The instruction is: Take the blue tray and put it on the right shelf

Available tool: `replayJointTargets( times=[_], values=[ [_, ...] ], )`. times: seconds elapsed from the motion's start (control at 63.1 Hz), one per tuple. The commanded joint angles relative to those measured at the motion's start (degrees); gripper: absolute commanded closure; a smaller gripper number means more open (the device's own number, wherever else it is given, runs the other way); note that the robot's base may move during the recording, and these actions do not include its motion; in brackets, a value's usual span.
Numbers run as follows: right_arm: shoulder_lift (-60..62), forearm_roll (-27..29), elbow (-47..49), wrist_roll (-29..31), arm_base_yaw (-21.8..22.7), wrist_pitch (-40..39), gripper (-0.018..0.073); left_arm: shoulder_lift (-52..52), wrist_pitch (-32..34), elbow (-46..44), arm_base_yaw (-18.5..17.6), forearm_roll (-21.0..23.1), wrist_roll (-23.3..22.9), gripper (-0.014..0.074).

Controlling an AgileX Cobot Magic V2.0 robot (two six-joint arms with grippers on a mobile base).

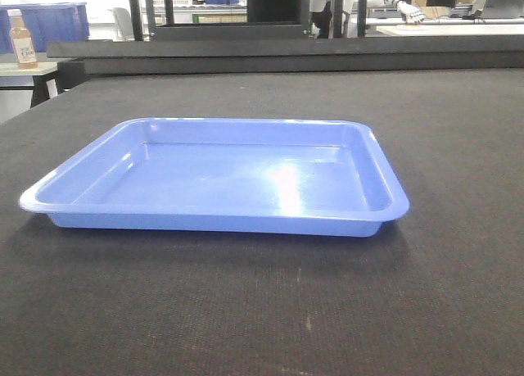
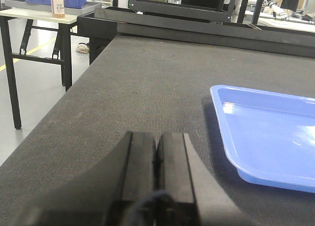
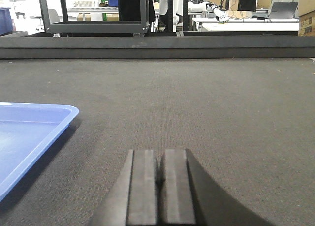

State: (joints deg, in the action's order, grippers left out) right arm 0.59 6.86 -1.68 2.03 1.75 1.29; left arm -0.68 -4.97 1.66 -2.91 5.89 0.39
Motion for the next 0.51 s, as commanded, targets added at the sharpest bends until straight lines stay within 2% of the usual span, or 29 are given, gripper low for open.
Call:
replayJointTargets(
  times=[0.0,0.174,0.333,0.396,0.491],
  values=[
    [1.2,0.1,1.3,0.5,0.0,-5.4,0.0503,-0.8,5.4,1.7,0.1,0.3,0.2,0.0645],
    [1.2,0.1,1.3,0.5,0.0,-5.2,0.0503,-0.8,7.6,1.7,0.1,0.3,0.2,0.0645],
    [1.2,1.4,3.2,0.5,0.0,-10.4,0.0503,-0.2,14.3,-1.5,0.1,0.3,0.2,0.0645],
    [1.2,1.4,7.4,0.5,0.0,-10.0,0.0503,0.9,11.9,-6.8,0.1,0.3,0.2,0.0645],
    [-0.1,1.4,16.8,0.5,0.0,-5.2,0.0502,5.4,0.5,-19.5,-0.2,-0.2,0.2,0.0643]
  ],
)
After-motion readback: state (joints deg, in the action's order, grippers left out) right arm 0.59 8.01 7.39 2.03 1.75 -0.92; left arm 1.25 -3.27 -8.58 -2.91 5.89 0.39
